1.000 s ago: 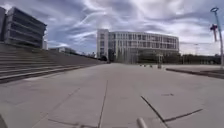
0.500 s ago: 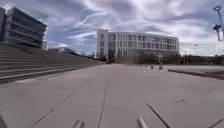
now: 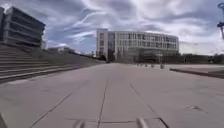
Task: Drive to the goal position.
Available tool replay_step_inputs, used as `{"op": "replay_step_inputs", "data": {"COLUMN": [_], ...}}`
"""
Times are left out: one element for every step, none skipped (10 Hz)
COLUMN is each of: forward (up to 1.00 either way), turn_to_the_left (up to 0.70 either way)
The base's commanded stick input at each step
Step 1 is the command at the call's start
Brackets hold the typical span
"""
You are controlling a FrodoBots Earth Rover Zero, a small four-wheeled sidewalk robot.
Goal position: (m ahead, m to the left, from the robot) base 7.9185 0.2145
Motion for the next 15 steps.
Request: {"op": "replay_step_inputs", "data": {"forward": [0.7,0.7,0.7,0.7,0.7,0.7,0.7,0.7,0.7,0.7,0.7,0.7,0.7,0.7,0.7], "turn_to_the_left": [0.0,0.0,0.0,0.0,0.0,0.0,0.0,0.0,0.0,0.0,0.0,0.0,0.0,0.0,0.0]}}
